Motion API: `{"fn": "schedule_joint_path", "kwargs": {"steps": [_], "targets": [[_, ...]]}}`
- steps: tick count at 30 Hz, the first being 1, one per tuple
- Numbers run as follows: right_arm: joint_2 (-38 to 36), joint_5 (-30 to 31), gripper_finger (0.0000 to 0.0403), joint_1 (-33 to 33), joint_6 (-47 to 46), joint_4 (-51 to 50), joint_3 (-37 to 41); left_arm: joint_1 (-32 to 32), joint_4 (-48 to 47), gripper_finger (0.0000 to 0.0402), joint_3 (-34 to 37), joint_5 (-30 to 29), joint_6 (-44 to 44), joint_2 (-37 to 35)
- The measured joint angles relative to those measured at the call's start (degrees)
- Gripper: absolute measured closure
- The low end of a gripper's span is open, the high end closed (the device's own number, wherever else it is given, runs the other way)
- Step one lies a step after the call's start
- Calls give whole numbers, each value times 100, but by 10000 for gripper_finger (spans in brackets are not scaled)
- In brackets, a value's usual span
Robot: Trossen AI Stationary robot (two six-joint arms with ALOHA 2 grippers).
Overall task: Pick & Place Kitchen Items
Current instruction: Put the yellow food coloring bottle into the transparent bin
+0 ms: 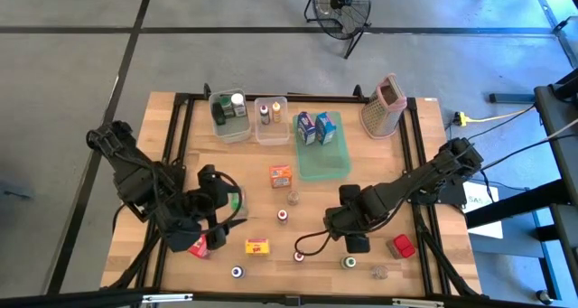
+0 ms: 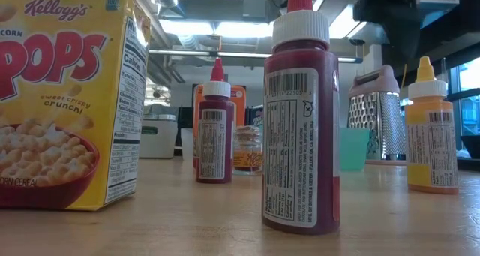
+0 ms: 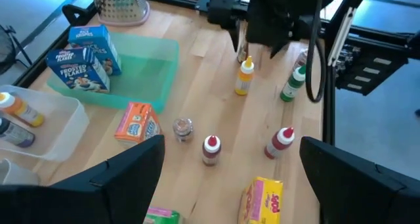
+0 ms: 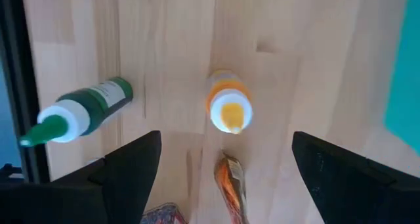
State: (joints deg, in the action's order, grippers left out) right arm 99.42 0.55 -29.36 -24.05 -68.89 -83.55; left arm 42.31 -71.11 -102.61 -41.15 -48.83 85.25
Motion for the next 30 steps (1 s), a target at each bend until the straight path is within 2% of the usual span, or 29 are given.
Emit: {"fn": "schedule_joint_path", "kwargs": {"steps": [15,30], "targets": [[0,30,57,55,-58,1064,728,122,20,52,1,-236,-252,28],[0,9,57,193,-75,1539,1130,119,18,52,0,-275,-204,28]]}}
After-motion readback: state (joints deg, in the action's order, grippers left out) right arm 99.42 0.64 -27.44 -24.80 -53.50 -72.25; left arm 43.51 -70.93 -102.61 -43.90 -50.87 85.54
